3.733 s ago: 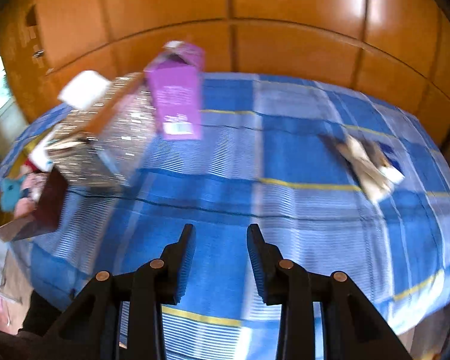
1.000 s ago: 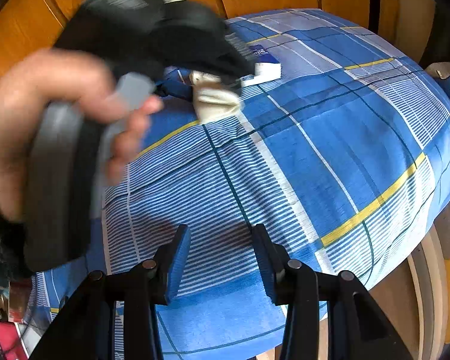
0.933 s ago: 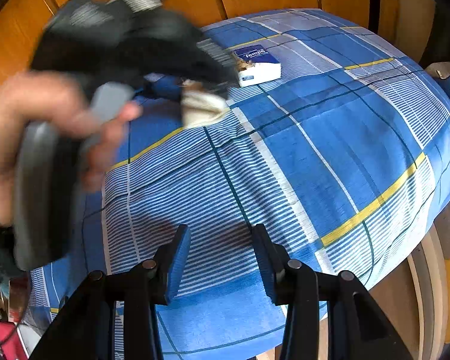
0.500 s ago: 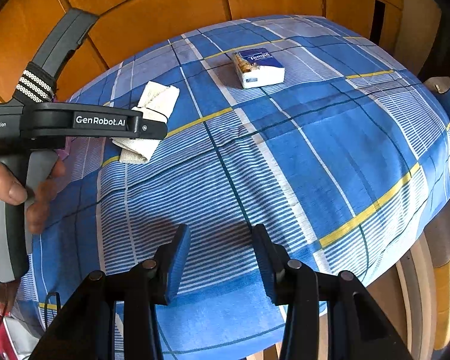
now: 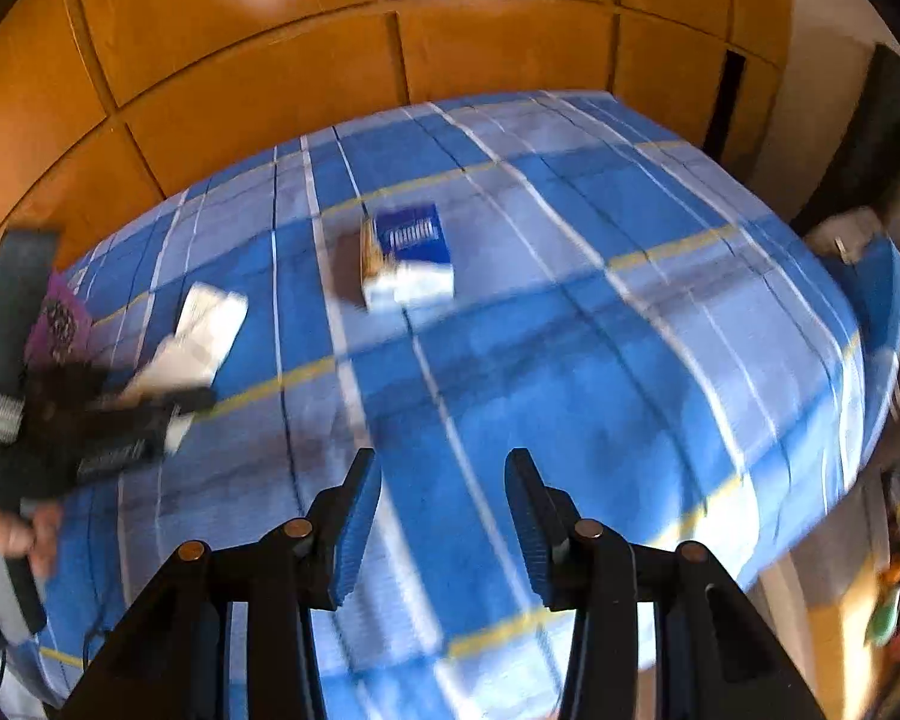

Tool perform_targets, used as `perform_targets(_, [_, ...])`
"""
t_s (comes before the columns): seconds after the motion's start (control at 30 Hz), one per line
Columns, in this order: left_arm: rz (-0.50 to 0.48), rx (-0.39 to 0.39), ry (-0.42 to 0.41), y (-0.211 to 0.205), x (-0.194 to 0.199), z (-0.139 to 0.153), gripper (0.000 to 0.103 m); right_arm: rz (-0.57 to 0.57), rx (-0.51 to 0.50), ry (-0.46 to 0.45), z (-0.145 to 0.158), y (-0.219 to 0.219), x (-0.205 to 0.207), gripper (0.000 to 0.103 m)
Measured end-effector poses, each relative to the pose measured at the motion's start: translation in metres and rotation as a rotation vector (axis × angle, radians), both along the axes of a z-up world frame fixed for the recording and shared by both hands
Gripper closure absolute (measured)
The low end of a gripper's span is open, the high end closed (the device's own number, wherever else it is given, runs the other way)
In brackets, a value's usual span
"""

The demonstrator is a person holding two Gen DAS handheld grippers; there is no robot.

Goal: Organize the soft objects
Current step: 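Grasp the blue Tempo tissue pack with the right tool while the left tool lifts the roll, then carry the mesh roll into the gold tray and open the left tool while the right tool holds the pack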

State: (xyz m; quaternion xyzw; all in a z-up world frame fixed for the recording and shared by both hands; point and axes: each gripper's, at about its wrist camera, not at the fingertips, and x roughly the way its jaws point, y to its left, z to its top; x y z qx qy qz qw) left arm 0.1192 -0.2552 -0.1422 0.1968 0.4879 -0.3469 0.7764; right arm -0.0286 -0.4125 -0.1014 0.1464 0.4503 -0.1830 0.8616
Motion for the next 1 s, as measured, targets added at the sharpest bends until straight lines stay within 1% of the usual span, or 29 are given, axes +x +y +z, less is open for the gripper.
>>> perform_targets(0.1, [0.000,-0.031,-0.009,0.010,-0.002,-0.001,0.061,0.053,-0.006,-0.037,0.003,-0.008,0.030,0.060])
perform_targets(0.17, [0.009,-0.046,-0.008,0.015,-0.002,-0.001,0.060,0.075,-0.011,-0.045,0.002,-0.014,0.051,0.059])
perform_targets(0.2, [0.013,-0.045,-0.011,0.014,-0.002,-0.002,0.059,0.089,-0.005,-0.042,0.001,-0.017,0.064,0.058])
perform_targets(0.23, [0.016,-0.044,-0.014,0.010,-0.002,-0.003,0.059,0.095,0.004,-0.040,0.000,-0.019,0.074,0.054])
perform_targets(0.27, [0.020,-0.044,-0.017,0.007,-0.002,-0.004,0.059,0.096,0.007,-0.032,-0.002,-0.023,0.089,0.049])
perform_targets(0.3, [0.021,-0.046,-0.020,0.005,-0.002,-0.005,0.058,0.100,0.002,-0.023,-0.003,-0.024,0.098,0.048])
perform_targets(0.37, [0.023,-0.052,-0.018,0.002,-0.001,-0.007,0.058,0.108,-0.032,0.018,-0.008,-0.027,0.118,0.048])
perform_targets(0.43, [0.024,-0.058,-0.013,0.004,-0.001,-0.007,0.059,0.126,-0.035,0.058,-0.014,-0.027,0.131,0.046])
perform_targets(0.47, [0.027,-0.063,-0.010,0.004,0.000,-0.007,0.059,0.137,-0.060,0.080,-0.017,-0.026,0.138,0.046])
perform_targets(0.53, [0.030,-0.066,-0.010,0.004,0.000,-0.007,0.059,0.156,-0.077,0.095,-0.020,-0.024,0.144,0.046])
perform_targets(0.67, [0.036,-0.069,-0.011,0.005,-0.001,-0.007,0.059,0.194,-0.048,0.166,-0.036,-0.022,0.151,0.046])
perform_targets(0.7, [0.037,-0.071,-0.012,0.005,-0.001,-0.007,0.059,0.198,-0.058,0.150,-0.036,-0.021,0.151,0.047])
perform_targets(0.73, [0.038,-0.072,-0.012,0.005,-0.001,-0.007,0.059,0.201,-0.065,0.135,-0.035,-0.020,0.149,0.051])
perform_targets(0.8, [0.041,-0.073,-0.012,0.005,-0.001,-0.007,0.059,0.201,-0.045,0.128,-0.035,-0.019,0.146,0.051])
perform_targets(0.9, [0.039,-0.072,-0.015,0.004,-0.002,-0.007,0.059,0.200,-0.062,0.133,-0.034,-0.011,0.137,0.051])
perform_targets(1.0, [0.038,-0.071,-0.013,0.004,-0.001,-0.007,0.060,0.198,-0.005,0.127,-0.033,0.001,0.118,0.051])
